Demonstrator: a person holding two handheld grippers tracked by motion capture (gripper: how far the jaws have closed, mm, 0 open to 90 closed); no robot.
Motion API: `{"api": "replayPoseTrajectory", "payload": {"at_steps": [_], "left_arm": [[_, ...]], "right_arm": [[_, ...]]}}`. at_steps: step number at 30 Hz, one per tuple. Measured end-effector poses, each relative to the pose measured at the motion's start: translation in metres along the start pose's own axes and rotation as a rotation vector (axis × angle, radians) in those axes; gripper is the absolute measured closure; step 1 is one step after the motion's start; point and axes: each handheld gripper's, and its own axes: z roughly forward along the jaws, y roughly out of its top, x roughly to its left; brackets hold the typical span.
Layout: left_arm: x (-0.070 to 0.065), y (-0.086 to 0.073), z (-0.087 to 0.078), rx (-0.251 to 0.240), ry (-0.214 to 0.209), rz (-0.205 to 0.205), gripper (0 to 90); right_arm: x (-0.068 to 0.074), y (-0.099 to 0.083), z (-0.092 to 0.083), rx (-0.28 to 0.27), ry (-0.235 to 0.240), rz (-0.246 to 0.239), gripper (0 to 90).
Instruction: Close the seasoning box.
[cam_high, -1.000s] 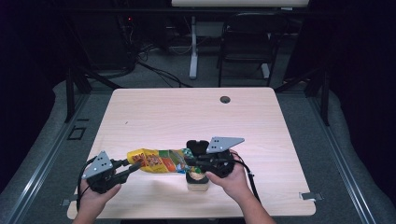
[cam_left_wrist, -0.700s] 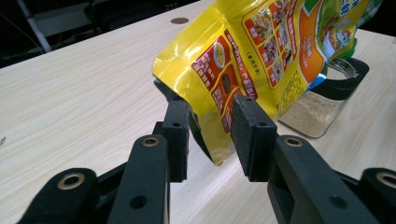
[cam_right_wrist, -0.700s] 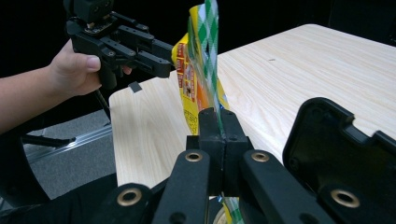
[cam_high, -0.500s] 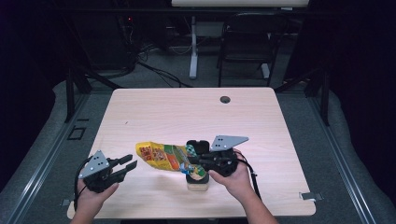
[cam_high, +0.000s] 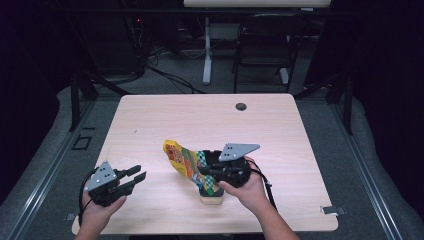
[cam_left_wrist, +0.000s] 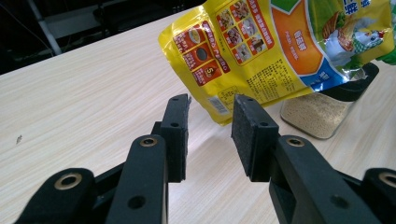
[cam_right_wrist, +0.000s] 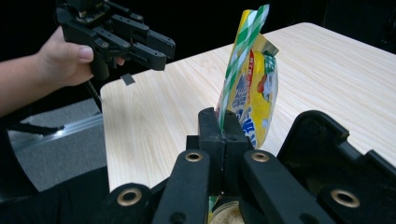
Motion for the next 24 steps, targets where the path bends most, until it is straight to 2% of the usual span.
{"api": "replayPoseTrajectory", "payload": {"at_steps": [9, 12, 19, 24], "left_arm": [[0.001, 0.000, -0.001, -0.004, 0.001, 0.000, 67.1], [0.001, 0.000, -0.001, -0.009, 0.005, -0.004, 67.1], [0.003, 0.000, -0.004, -0.011, 0.012, -0.006, 67.1], [0.003, 0.000, -0.004, -0.010, 0.011, -0.005, 67.1]], "right_arm": [[0.002, 0.013, 0.004, 0.039, -0.011, -0.041, 90.0], [0.003, 0.018, 0.005, 0.038, -0.006, -0.050, 90.0], [0.007, 0.026, 0.012, 0.101, 0.006, -0.080, 90.0], [0.009, 0.028, 0.017, 0.122, 0.010, -0.085, 90.0]]}}
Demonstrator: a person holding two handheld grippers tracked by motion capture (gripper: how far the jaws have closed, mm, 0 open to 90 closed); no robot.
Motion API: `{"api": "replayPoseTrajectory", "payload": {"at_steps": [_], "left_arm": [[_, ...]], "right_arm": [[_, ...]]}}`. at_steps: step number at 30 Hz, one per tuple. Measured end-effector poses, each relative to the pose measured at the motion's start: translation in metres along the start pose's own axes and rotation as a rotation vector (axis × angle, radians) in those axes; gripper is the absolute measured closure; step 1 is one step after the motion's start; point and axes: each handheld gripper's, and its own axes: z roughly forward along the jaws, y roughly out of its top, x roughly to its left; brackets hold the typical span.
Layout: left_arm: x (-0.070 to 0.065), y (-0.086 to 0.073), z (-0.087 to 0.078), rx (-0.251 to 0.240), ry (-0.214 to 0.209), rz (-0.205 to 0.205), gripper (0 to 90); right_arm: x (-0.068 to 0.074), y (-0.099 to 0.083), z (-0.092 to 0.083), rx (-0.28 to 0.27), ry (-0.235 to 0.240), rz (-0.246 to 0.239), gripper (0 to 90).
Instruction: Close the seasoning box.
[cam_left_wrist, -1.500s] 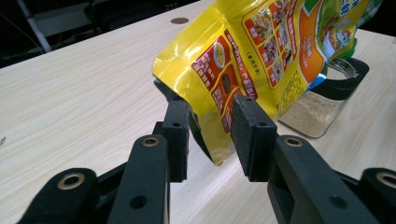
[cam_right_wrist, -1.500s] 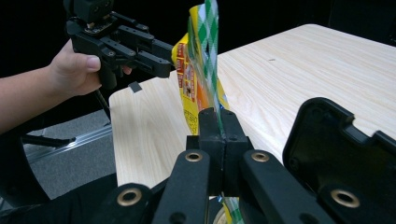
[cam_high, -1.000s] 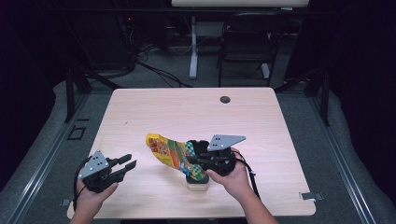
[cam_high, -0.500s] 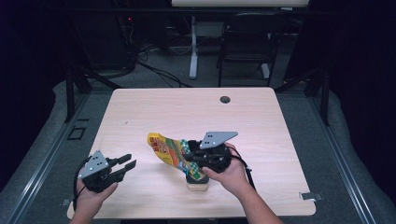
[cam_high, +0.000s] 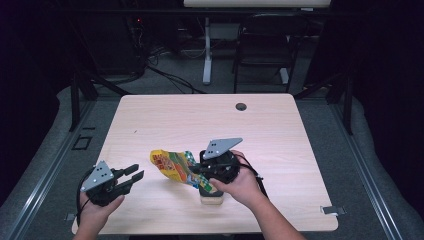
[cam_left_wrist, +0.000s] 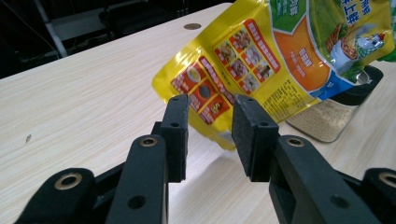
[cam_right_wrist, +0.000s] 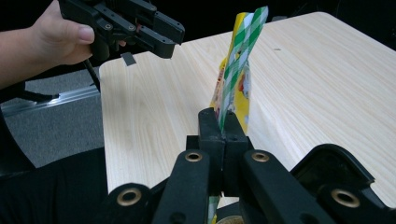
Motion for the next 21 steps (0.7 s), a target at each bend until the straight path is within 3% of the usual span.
{"api": "replayPoseTrajectory", "payload": {"at_steps": [10, 21], "left_arm": [[0.001, 0.000, 0.000, -0.001, 0.002, -0.003, 67.0], [0.001, -0.001, 0.001, -0.001, 0.006, -0.004, 66.8]], "right_arm": [[0.003, 0.010, 0.007, 0.054, 0.005, -0.038, 90.0], [0.003, 0.013, 0.010, 0.049, 0.001, -0.034, 90.0]]}}
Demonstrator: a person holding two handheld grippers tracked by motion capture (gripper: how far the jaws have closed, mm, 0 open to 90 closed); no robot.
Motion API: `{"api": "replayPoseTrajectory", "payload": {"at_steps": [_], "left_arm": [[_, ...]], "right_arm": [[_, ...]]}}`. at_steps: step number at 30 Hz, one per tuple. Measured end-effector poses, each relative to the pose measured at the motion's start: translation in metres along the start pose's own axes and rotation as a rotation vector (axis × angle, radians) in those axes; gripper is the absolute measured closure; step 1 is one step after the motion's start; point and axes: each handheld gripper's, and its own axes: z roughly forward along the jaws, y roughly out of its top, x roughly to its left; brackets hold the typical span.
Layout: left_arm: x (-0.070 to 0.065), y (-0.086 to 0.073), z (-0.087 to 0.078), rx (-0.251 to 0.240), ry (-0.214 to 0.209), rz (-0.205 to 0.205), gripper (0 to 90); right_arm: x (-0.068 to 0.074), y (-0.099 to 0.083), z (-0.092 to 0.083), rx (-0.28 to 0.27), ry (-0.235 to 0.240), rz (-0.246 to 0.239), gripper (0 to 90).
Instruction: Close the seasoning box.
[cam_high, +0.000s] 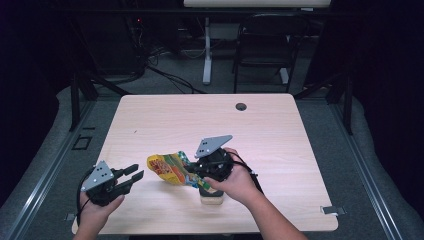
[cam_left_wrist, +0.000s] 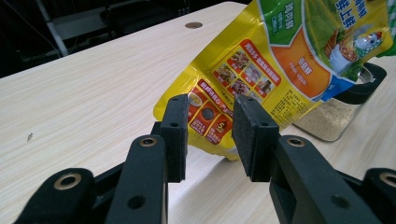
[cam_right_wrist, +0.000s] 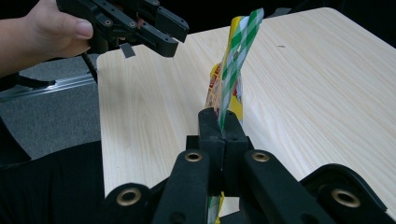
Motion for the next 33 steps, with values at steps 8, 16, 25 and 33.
{"api": "replayPoseTrajectory", "payload": {"at_steps": [8, 16, 25, 33], "left_arm": [[0.000, 0.000, 0.000, 0.002, 0.002, -0.001, 66.1], [0.000, 0.000, 0.000, 0.000, 0.006, 0.000, 65.1], [-0.007, -0.001, 0.008, 0.014, -0.011, 0.013, 62.4], [-0.012, 0.004, 0.017, 0.027, -0.017, 0.042, 55.9]], "right_arm": [[0.001, 0.005, -0.001, 0.010, -0.002, -0.013, 90.0], [0.003, 0.011, -0.003, 0.015, -0.008, -0.027, 90.0], [0.006, 0.018, -0.005, 0.040, -0.008, -0.050, 90.0], [0.010, 0.021, -0.006, 0.045, -0.003, -0.064, 90.0]]}}
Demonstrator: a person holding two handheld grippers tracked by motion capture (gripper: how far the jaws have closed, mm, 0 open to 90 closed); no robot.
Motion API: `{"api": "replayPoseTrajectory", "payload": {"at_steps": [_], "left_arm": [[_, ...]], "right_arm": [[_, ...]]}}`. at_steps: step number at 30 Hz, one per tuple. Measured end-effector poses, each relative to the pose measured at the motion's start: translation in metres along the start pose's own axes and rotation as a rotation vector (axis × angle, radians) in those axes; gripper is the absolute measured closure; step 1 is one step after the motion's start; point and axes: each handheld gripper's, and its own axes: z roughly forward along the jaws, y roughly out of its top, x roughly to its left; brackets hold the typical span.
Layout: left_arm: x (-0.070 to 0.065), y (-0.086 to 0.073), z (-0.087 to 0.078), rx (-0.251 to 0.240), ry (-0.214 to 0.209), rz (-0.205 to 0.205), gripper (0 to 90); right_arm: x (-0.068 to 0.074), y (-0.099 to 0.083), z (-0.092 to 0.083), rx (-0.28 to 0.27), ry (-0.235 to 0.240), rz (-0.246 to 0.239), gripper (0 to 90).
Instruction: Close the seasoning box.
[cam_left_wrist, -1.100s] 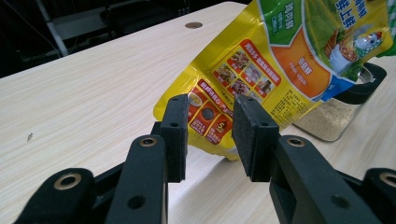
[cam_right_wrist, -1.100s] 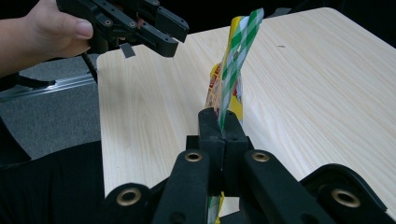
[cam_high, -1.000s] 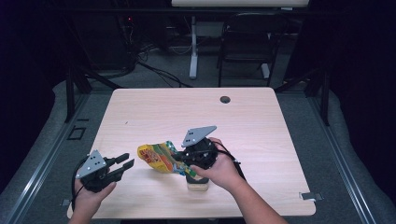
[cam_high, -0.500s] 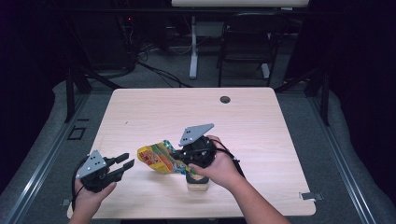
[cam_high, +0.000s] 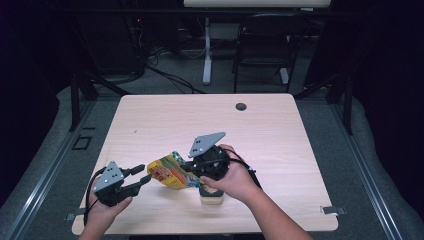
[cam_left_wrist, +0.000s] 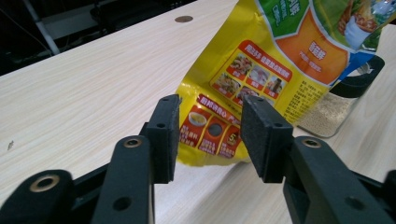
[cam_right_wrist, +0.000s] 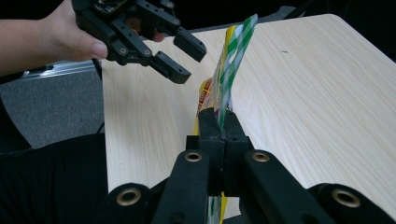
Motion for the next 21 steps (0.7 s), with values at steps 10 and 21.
{"api": "replayPoseTrajectory", "payload": {"at_steps": [10, 21], "left_arm": [[0.000, 0.005, 0.007, -0.029, -0.029, -0.005, 45.5], [-0.002, 0.007, 0.014, -0.027, -0.039, 0.008, 41.5]], "right_arm": [[0.004, 0.007, 0.003, -0.003, 0.015, -0.024, 90.0], [0.008, 0.011, 0.006, -0.009, 0.024, -0.031, 90.0]]}}
